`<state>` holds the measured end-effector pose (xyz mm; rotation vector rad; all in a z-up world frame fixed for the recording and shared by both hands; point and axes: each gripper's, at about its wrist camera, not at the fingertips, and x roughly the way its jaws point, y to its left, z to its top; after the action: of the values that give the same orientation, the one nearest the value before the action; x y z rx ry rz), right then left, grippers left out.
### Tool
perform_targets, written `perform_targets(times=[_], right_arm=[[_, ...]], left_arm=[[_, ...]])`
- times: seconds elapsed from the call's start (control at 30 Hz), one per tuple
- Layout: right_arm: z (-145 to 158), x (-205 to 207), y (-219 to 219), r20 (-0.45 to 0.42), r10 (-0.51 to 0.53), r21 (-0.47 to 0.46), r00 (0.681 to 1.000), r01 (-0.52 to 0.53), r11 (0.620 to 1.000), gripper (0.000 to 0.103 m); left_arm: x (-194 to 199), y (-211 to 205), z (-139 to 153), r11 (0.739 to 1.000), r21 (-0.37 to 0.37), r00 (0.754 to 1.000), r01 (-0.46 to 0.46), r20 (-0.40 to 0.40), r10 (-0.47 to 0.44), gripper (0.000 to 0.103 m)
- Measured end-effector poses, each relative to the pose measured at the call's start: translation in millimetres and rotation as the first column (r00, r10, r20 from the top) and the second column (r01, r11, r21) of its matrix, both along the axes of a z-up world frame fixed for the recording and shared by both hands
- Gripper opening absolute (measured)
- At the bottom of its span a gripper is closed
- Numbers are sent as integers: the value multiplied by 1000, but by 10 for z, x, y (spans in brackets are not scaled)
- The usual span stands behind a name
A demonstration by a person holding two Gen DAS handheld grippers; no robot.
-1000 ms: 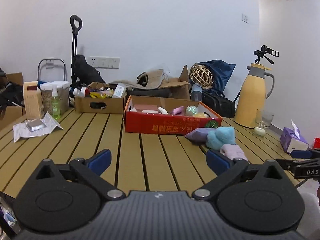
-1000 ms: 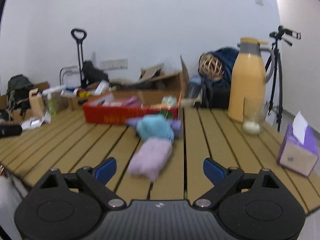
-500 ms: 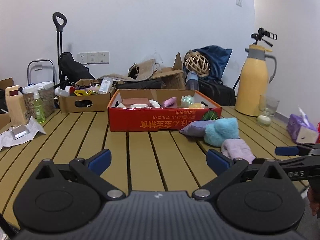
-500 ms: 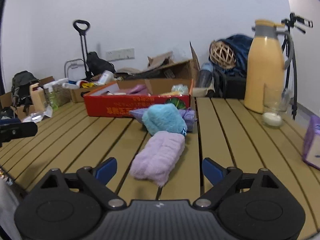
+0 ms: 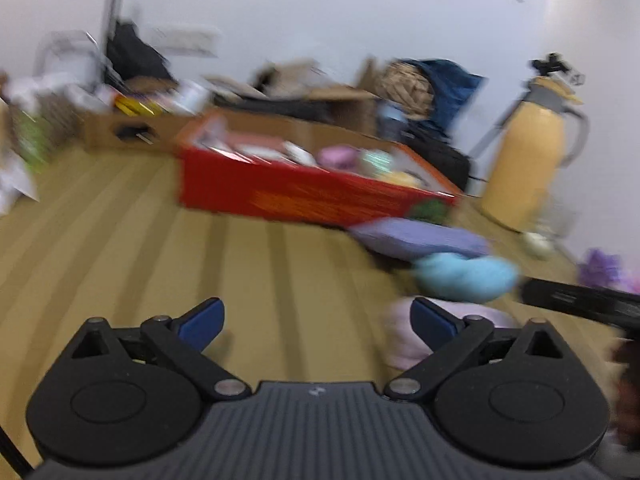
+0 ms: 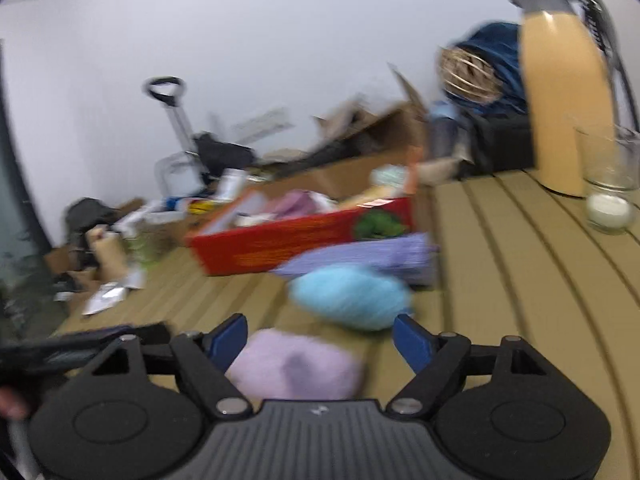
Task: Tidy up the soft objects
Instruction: 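Grasp the lilac fuzzy towel with both grippers together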
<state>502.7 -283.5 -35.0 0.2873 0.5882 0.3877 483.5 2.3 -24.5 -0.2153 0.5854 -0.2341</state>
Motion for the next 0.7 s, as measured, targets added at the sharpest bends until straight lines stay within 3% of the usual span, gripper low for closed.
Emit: perform_targets(times=[0.07, 0.17, 0.23, 0.3, 0.37, 0.7], right_arm=[[-62, 25, 20, -23, 33, 37, 999, -32, 999, 70], [-177, 14, 92, -30, 66, 52, 997, -64, 997, 66], [-284, -26, 109, -42, 53, 41, 998, -52, 998, 63], [-388, 6, 71, -71, 57, 78, 996, -52, 996, 57], [-410, -14, 35, -76, 72, 123, 995, -62, 991, 46], [-403, -37, 100, -55, 76, 105, 996, -70, 992, 34]], left_arm=[[51, -110, -49, 997, -49, 998, 67, -14, -68, 92], [192, -233, -148, 992, -66, 993, 109, -32, -111, 72], [267, -226, -247, 983, -123, 989, 138, -38, -143, 61], [320, -212, -301, 967, -181, 978, 182, -63, -196, 36], [306, -166, -310, 956, -216, 976, 199, -41, -213, 29], [289, -176, -311, 952, -211, 970, 220, -58, -237, 19]])
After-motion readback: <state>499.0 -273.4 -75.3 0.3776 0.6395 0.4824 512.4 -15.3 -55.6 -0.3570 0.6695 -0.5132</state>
